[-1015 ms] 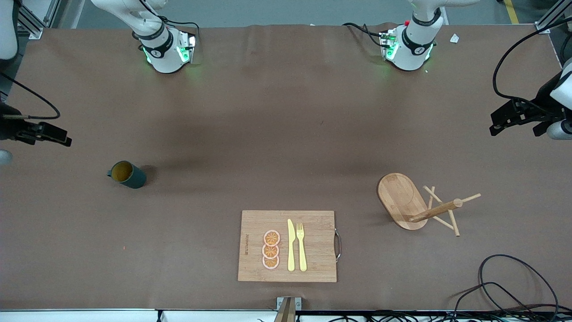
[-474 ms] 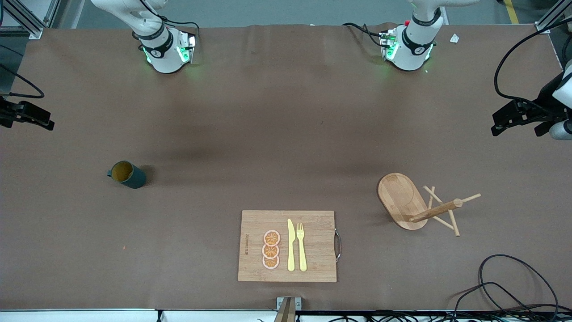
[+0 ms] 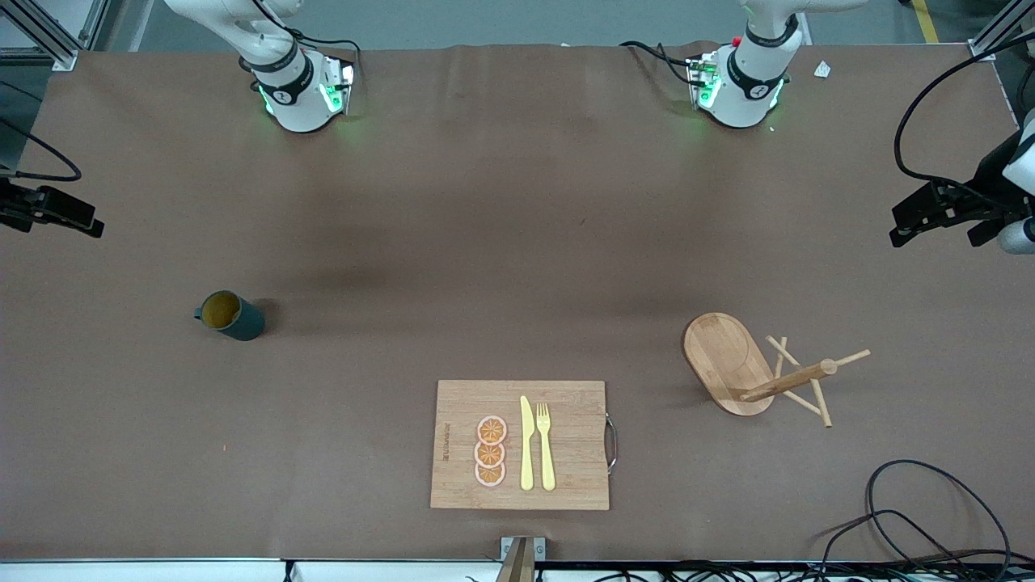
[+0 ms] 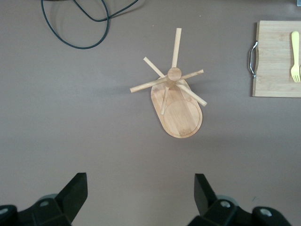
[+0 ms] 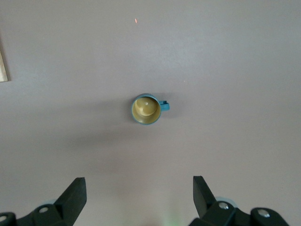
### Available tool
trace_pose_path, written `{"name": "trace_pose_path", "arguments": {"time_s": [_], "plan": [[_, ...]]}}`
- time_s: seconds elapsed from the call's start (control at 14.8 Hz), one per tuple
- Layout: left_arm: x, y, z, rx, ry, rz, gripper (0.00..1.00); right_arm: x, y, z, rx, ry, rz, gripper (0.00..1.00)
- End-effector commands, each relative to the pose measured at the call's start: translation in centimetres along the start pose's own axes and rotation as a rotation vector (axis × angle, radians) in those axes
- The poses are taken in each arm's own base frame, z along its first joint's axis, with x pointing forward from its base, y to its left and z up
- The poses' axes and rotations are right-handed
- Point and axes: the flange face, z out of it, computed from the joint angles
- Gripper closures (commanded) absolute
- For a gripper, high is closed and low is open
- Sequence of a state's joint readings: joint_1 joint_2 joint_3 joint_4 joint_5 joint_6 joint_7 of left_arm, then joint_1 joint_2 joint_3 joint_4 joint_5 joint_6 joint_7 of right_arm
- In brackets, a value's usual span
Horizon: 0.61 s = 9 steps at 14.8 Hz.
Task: Transfer cup from left to right arm and place
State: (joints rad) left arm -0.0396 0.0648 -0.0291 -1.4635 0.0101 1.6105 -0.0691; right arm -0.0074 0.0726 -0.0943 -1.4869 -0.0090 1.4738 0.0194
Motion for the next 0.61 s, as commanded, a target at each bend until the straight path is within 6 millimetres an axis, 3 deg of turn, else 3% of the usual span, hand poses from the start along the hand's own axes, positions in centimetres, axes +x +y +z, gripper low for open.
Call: {"name": "trace_pose_path", "arguments": {"time_s": [0.0,0.2,0.54], "plan": [[0.1,-0.1,-0.6,-0.017,0.013,-0.016,0.00,-0.4,-0.1,-0.1,0.016,-0.031,0.046,0.00],[0.1,-0.1,-0.5,-0.019,0.012,-0.010,0.00,-0.5,-0.2,-0.4,0.019,-0.002,0.018,0.00],[0.2,-0.1,-0.4,-0.019,0.010,-0.007,0.00,-3.3,0.0,-0.5,0.021,0.005,-0.020,0.00]]}}
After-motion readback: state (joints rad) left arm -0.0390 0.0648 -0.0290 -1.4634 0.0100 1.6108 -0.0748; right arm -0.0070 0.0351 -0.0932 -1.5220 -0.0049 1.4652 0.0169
